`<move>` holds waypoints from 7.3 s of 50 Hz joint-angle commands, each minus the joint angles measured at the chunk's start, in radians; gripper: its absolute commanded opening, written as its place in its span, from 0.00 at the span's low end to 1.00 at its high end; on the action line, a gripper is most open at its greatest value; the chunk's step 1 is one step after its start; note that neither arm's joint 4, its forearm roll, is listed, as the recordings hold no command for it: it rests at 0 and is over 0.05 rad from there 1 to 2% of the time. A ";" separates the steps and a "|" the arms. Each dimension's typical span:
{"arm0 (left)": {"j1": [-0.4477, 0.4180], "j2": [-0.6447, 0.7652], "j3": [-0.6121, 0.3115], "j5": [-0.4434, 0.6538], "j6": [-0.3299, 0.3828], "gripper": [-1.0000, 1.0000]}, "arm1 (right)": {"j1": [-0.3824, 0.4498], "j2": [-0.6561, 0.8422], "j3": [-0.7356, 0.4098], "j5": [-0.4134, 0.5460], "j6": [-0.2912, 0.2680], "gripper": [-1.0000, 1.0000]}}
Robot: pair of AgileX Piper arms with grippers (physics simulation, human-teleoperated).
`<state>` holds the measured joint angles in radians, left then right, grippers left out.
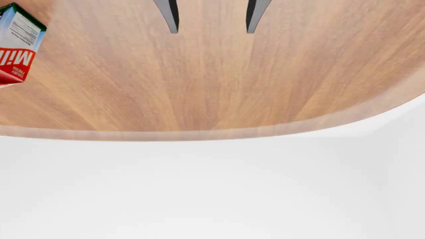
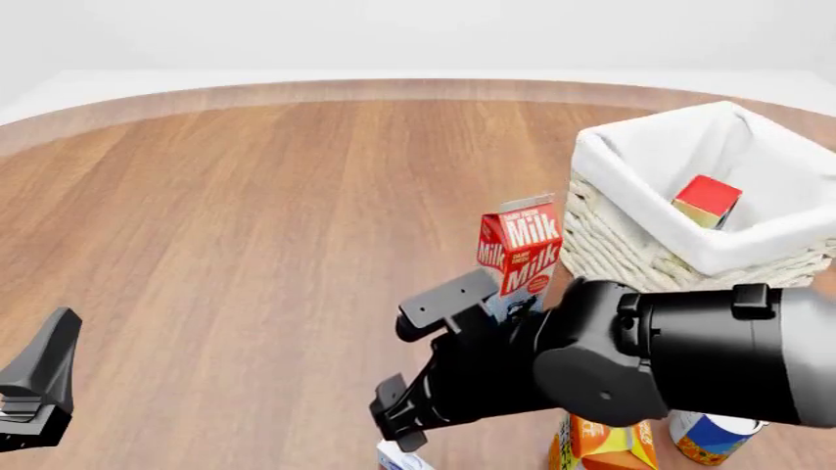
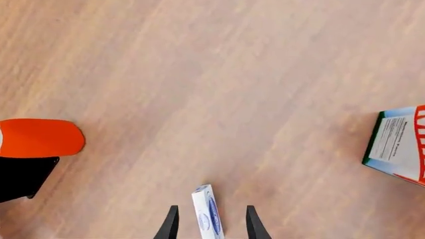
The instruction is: Pick up the cream cheese box and the butter, and put them in the basket.
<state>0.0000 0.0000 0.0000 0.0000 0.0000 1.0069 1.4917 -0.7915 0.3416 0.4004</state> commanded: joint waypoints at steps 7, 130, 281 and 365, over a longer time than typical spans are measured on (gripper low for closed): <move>0.000 0.000 0.000 0.000 0.000 1.00 | 0.024 0.037 0.017 -0.038 0.029 1.00; 0.000 0.000 0.000 0.000 0.000 1.00 | 0.074 0.196 0.075 -0.180 0.096 1.00; 0.000 0.000 0.000 0.000 0.000 1.00 | -0.586 -0.590 -0.373 0.355 -0.368 0.00; 0.000 0.000 0.000 0.000 0.000 1.00 | -0.934 -0.427 -0.189 0.083 -0.272 0.00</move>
<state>0.0000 0.0000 0.0000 0.0000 0.0000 0.0855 1.0442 -0.9797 0.4500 0.1218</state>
